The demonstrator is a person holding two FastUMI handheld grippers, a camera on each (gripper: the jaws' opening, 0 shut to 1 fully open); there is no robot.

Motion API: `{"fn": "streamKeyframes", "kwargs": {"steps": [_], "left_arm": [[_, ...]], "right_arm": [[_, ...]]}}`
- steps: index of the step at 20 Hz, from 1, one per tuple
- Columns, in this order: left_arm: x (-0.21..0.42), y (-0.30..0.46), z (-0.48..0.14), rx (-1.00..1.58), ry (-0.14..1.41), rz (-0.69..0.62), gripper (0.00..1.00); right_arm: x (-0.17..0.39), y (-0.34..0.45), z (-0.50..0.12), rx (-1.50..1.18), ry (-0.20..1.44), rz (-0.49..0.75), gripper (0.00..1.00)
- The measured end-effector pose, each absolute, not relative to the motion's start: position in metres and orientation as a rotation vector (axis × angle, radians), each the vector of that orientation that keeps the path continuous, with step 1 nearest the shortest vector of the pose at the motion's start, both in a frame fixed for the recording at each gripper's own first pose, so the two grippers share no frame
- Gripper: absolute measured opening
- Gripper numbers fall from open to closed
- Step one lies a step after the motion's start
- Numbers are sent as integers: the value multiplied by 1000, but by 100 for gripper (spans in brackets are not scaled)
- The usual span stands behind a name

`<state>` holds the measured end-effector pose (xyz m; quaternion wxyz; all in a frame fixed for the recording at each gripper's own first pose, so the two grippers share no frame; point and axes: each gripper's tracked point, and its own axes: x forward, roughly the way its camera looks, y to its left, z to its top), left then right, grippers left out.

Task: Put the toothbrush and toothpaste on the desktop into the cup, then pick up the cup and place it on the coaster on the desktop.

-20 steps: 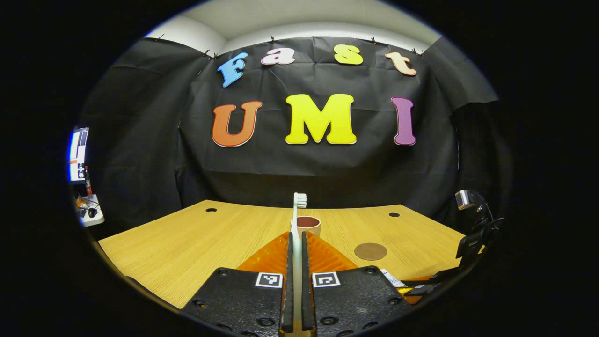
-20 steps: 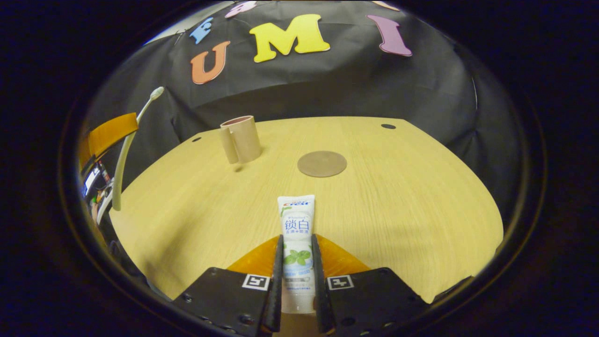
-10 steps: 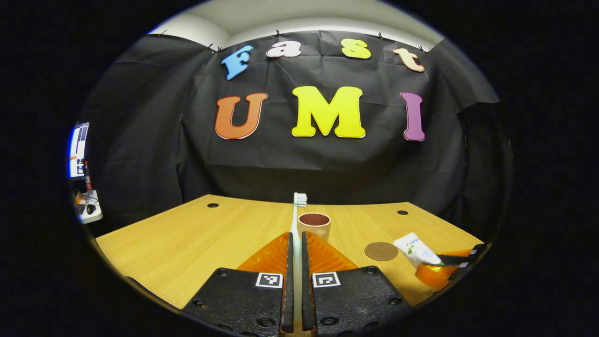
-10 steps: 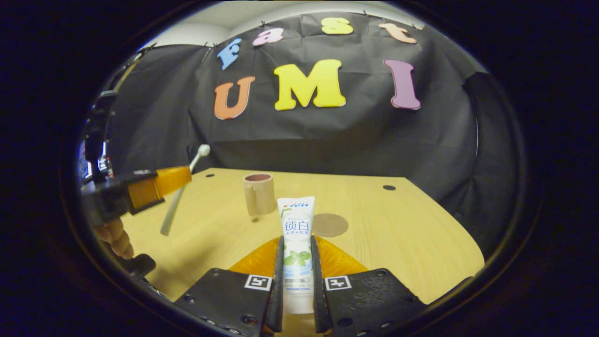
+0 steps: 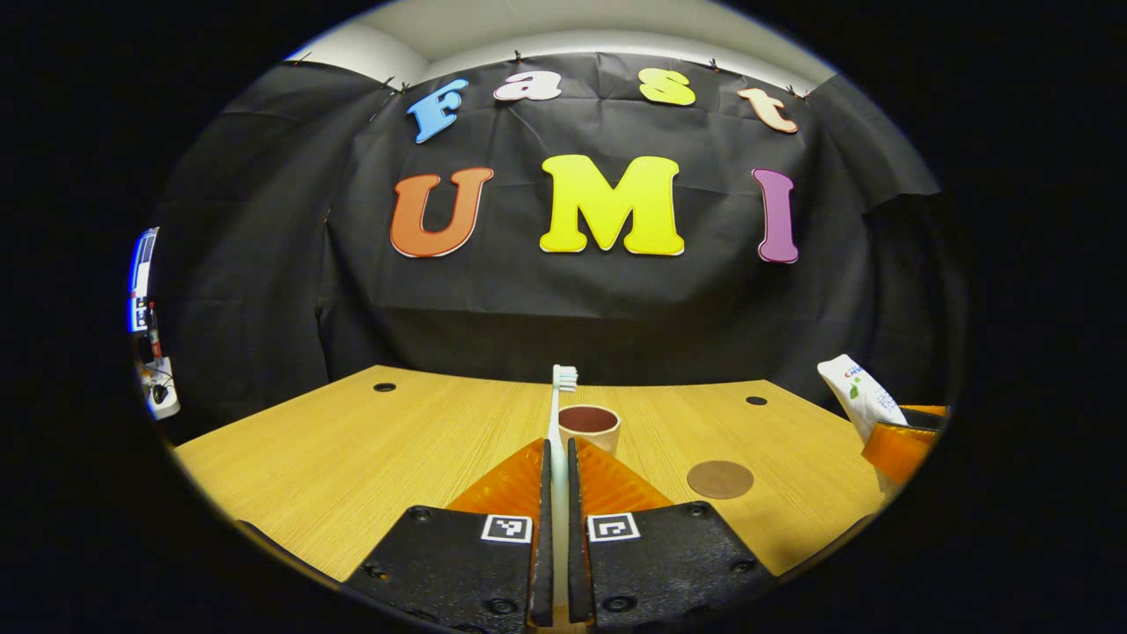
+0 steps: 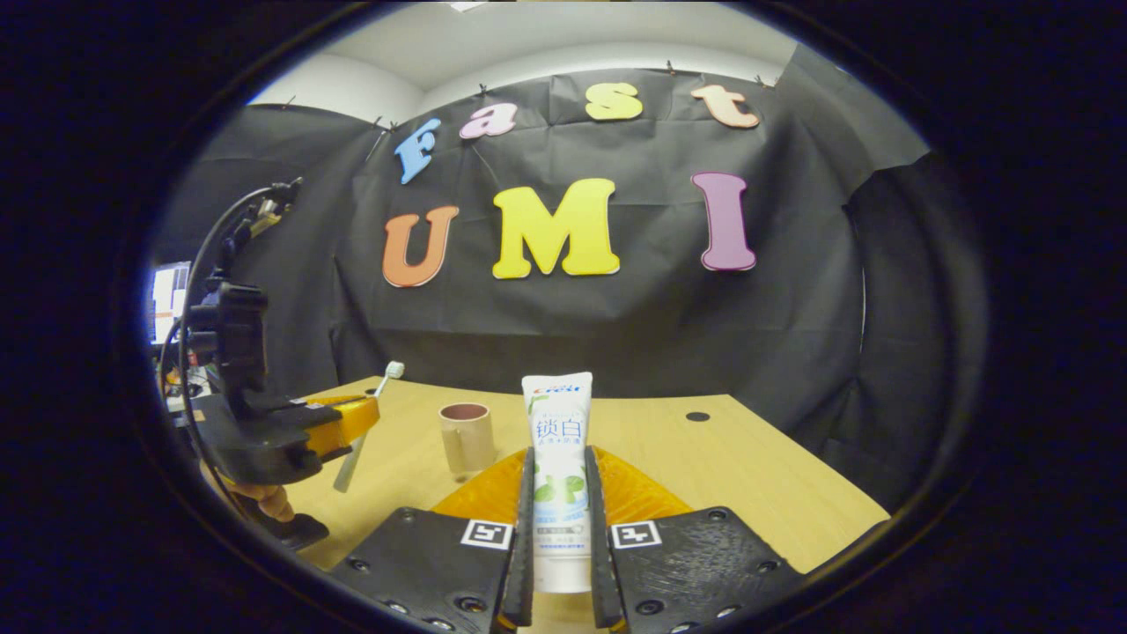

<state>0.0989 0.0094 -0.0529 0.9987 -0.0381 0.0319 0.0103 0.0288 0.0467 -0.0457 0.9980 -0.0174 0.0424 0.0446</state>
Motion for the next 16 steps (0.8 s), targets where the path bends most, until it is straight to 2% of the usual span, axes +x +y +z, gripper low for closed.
{"fn": "streamKeyframes", "kwargs": {"steps": [3, 4, 8, 16], "left_arm": [[139, 4, -38, -136, 55, -24, 8], [152, 0, -35, -156, 61, -44, 9], [206, 5, -8, -102, 17, -41, 8], [284, 7, -27, -162, 90, -7, 9]], "right_arm": [[29, 47, -41, -34, 70, 91, 24], [30, 46, -41, -36, 69, 92, 26], [36, 40, -47, -32, 81, 89, 26], [39, 24, -67, -33, 127, 78, 26]]}}
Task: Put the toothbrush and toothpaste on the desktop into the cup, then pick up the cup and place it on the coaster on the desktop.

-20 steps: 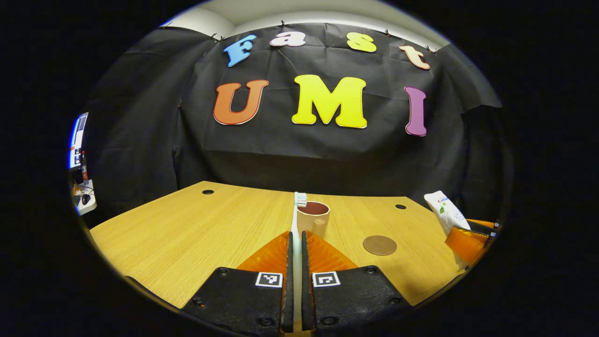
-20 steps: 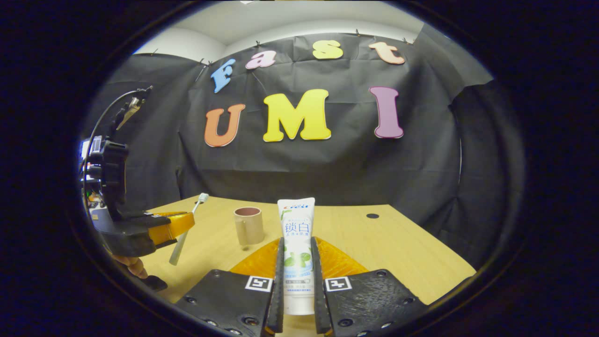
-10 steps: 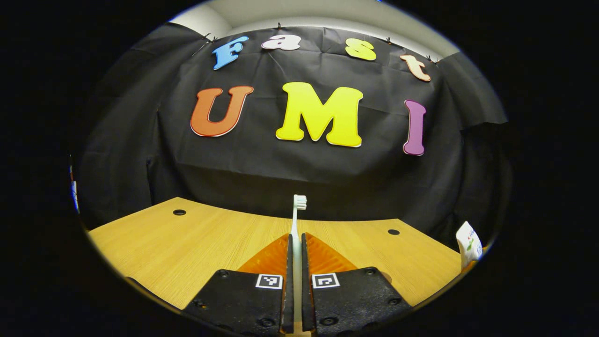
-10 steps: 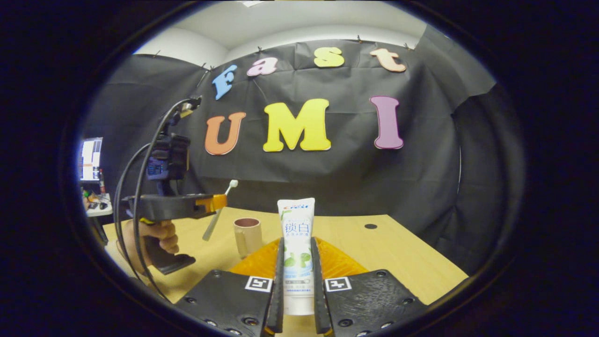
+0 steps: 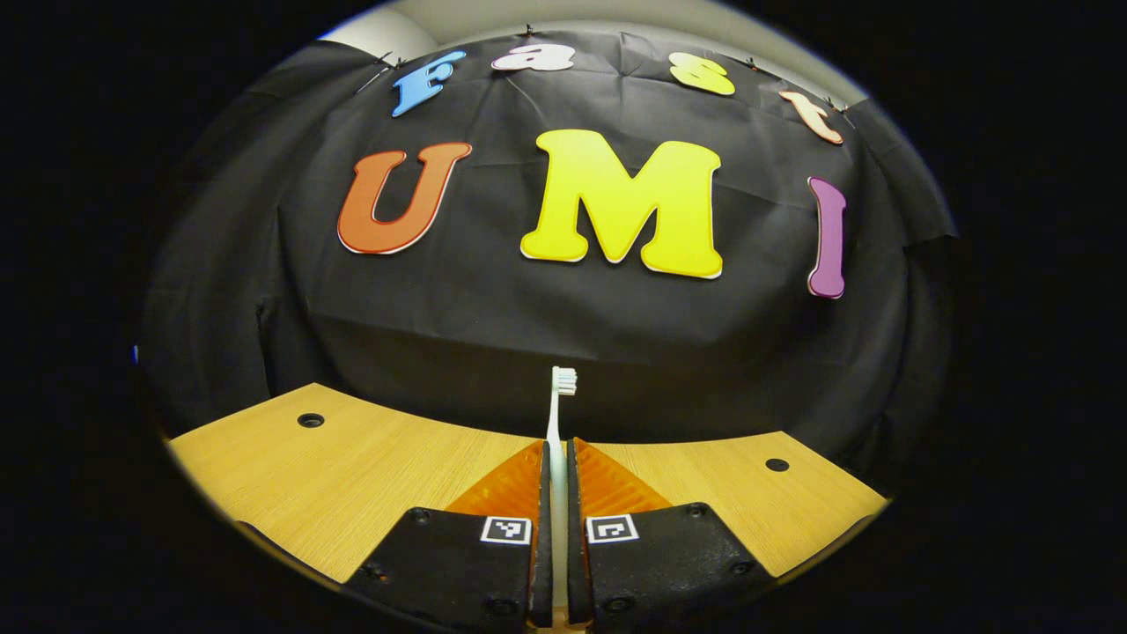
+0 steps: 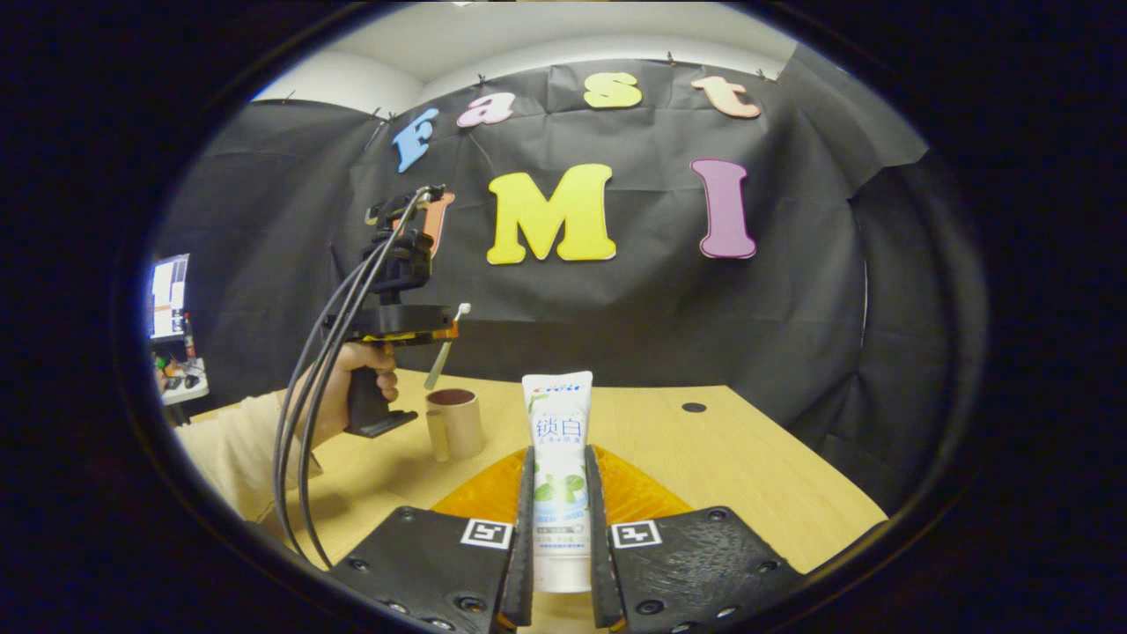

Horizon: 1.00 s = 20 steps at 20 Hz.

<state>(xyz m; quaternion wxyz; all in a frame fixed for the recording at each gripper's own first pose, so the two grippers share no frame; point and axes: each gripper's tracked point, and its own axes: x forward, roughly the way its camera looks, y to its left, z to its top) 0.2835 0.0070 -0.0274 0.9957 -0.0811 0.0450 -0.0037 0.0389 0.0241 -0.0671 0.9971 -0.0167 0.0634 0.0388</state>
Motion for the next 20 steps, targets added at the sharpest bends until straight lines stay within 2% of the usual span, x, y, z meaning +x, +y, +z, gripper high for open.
{"fn": "streamKeyframes", "kwargs": {"steps": [10, 12, 13, 15, 17, 19, 20], "left_arm": [[269, 7, -34, -194, 135, -23, 12], [260, -1, -33, -196, 156, -76, 13], [251, -7, -34, -186, 184, -112, 42], [239, 4, -34, -138, 196, -77, 100], [229, 20, -31, -111, 177, -34, 100], [217, 27, -26, -142, 167, -44, 100], [210, 34, -23, -145, 156, -34, 100]], "right_arm": [[39, 27, -74, -23, 150, 79, 26], [40, 31, -73, -21, 147, 84, 24], [41, 32, -72, -23, 145, 84, 24], [44, 40, -70, -22, 145, 96, 26], [49, 52, -63, -9, 142, 120, 28], [59, 69, -54, 15, 142, 158, 30], [67, 76, -45, 22, 135, 170, 28]]}}
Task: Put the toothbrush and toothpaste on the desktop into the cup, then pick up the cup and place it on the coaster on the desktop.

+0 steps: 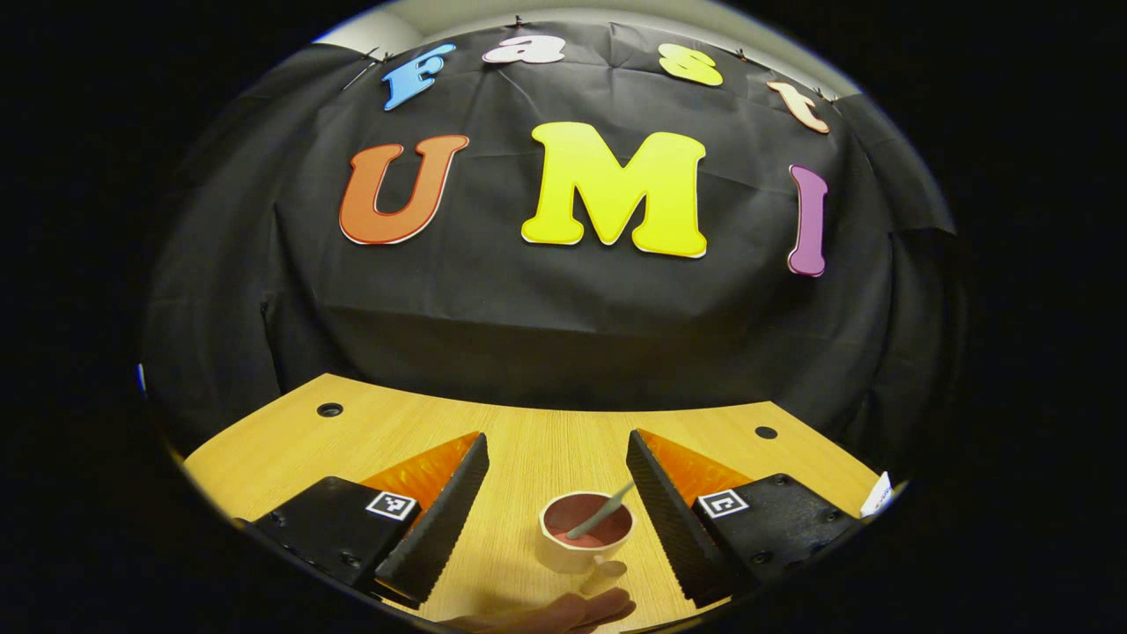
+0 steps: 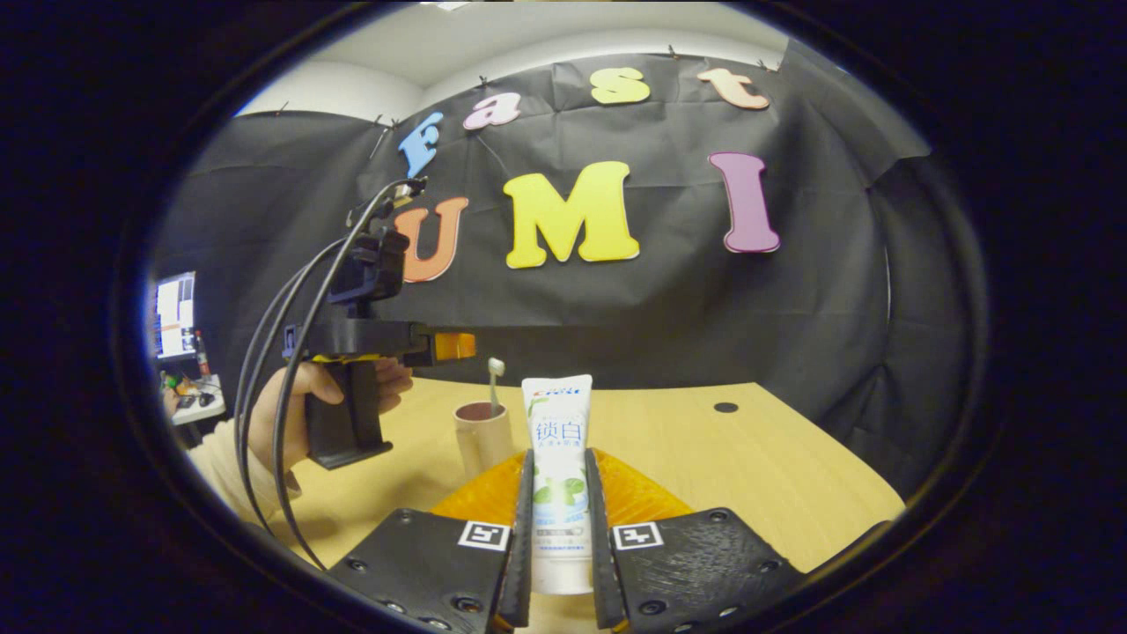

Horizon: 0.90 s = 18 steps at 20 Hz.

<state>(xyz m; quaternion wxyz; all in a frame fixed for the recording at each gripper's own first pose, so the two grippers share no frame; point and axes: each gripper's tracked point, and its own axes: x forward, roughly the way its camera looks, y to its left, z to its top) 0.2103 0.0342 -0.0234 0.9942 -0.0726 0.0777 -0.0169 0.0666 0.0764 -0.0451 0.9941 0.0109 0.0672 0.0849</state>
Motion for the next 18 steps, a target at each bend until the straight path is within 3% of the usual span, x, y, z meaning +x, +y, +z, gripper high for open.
{"fn": "streamKeyframes", "kwargs": {"steps": [10, 18], "left_arm": [[149, 95, -39, -167, 87, 9, 100], [140, 107, -86, -220, 145, -5, 99]], "right_arm": [[183, 172, 22, 104, -15, 240, 28], [241, 233, -7, 20, -31, 262, 29]]}}
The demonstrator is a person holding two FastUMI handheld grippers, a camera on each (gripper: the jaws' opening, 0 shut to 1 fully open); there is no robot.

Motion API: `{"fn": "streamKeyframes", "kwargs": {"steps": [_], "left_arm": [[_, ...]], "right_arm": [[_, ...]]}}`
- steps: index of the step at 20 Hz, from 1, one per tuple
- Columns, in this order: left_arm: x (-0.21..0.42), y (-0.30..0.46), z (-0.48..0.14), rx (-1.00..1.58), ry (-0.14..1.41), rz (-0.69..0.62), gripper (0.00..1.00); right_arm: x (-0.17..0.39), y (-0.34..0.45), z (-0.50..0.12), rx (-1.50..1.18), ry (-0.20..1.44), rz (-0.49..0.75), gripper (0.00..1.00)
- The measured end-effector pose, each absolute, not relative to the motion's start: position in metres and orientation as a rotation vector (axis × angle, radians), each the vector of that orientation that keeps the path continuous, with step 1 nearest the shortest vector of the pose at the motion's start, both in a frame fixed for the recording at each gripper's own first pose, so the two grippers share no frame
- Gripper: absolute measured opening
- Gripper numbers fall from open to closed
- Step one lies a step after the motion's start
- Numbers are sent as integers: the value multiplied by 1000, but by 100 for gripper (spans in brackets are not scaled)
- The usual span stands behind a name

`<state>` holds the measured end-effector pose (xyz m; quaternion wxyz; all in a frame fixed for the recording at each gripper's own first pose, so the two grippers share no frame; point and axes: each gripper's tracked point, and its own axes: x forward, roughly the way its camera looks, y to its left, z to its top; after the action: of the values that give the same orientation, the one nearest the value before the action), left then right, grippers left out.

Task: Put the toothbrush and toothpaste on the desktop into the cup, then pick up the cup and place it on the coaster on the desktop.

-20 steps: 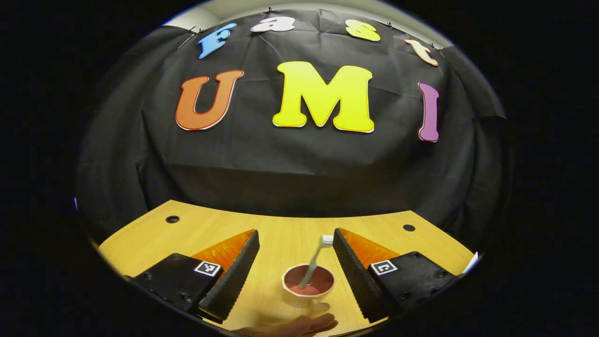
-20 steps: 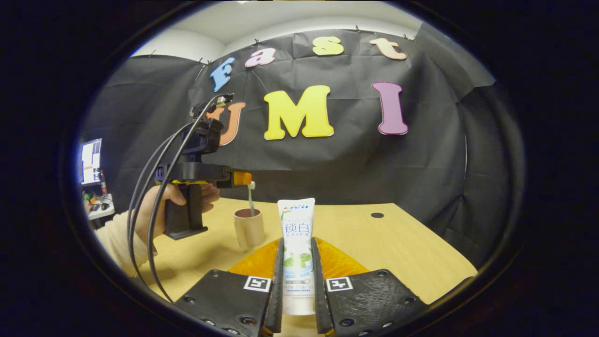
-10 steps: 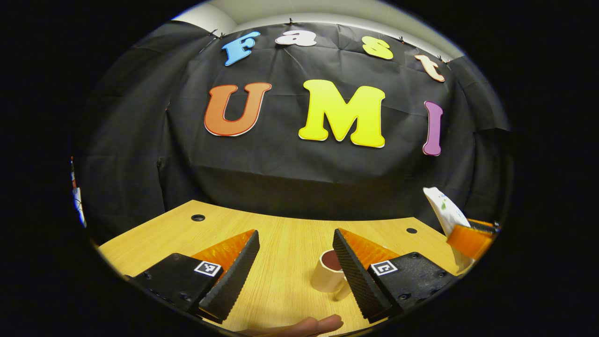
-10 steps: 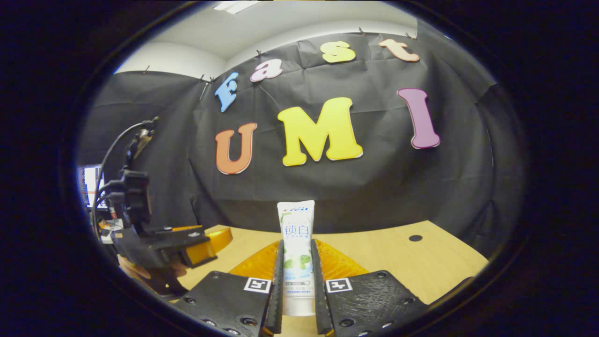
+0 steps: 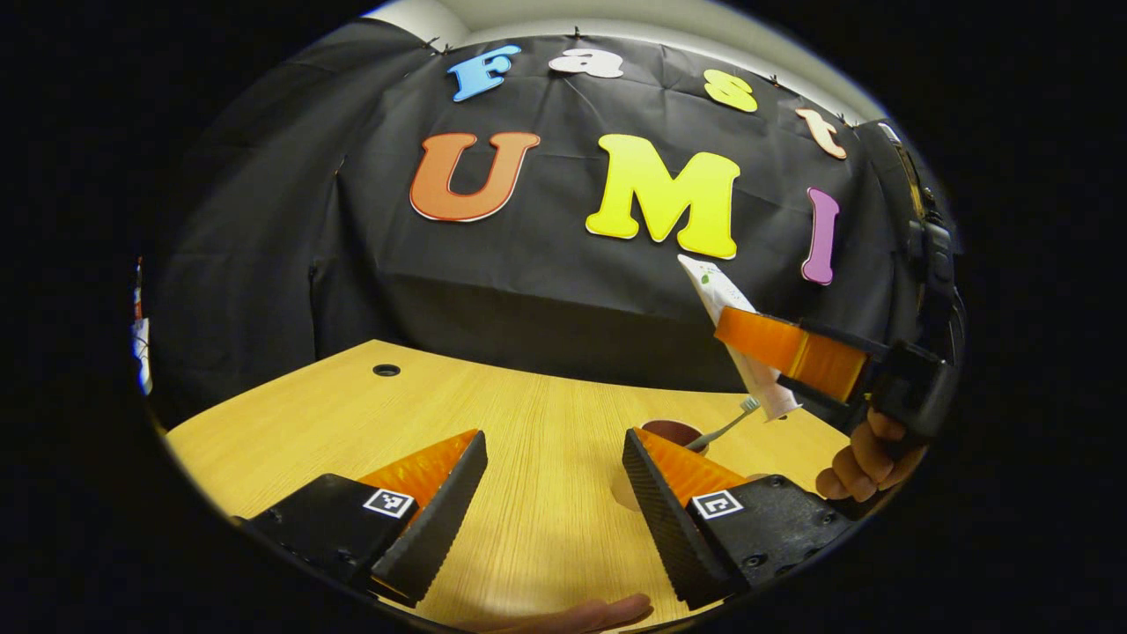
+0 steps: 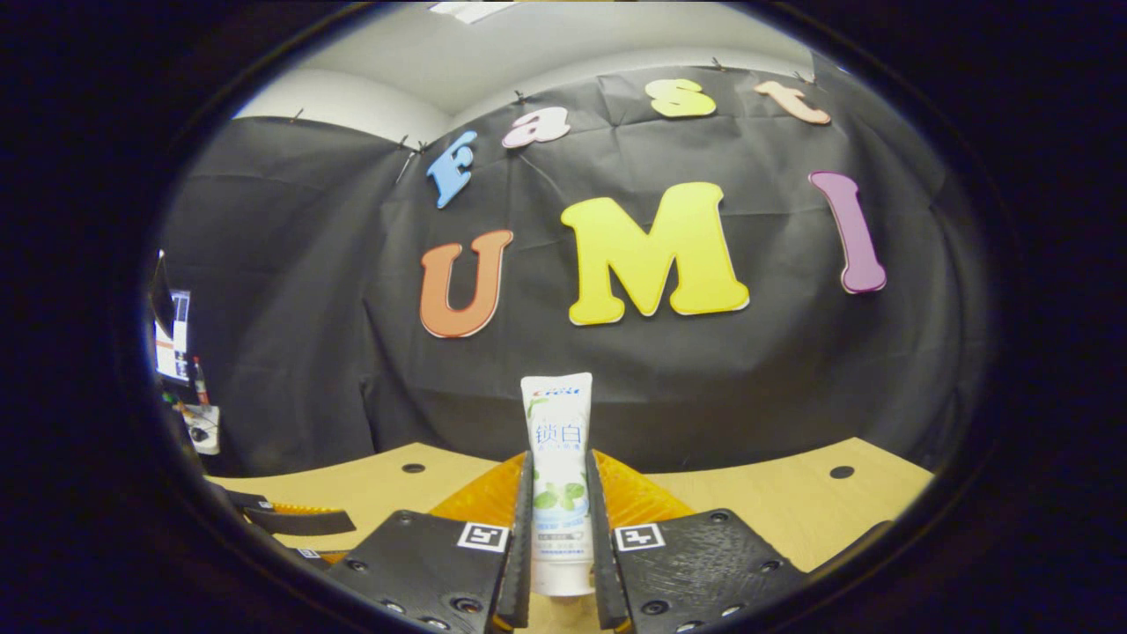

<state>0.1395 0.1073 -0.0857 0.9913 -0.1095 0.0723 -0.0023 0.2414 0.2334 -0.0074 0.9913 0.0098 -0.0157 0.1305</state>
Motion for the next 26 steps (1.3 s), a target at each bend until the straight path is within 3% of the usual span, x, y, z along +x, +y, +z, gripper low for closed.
{"fn": "streamKeyframes", "kwargs": {"steps": [4, 8, 9, 14, 16, 19, 20, 26], "left_arm": [[141, 113, -86, -208, 124, -2, 99], [143, 110, -92, -183, 130, -7, 98], [143, 108, -93, -181, 132, -11, 98], [142, 105, -96, -181, 138, -21, 98], [143, 105, -99, -174, 147, -16, 98], [142, 102, -98, -160, 153, -19, 98], [141, 100, -97, -155, 154, -20, 98], [141, 82, -84, -123, 144, -31, 98]], "right_arm": [[250, 233, -15, 78, 7, 245, 31], [256, 226, -14, 33, -14, 217, 27], [257, 226, -15, 29, -20, 220, 31], [258, 230, -14, 47, -34, 250, 29], [254, 230, -14, 61, -27, 273, 36], [242, 225, -14, 36, -7, 281, 85], [238, 224, -13, 16, -6, 284, 95], [201, 196, 9, -13, -39, 259, 96]]}}
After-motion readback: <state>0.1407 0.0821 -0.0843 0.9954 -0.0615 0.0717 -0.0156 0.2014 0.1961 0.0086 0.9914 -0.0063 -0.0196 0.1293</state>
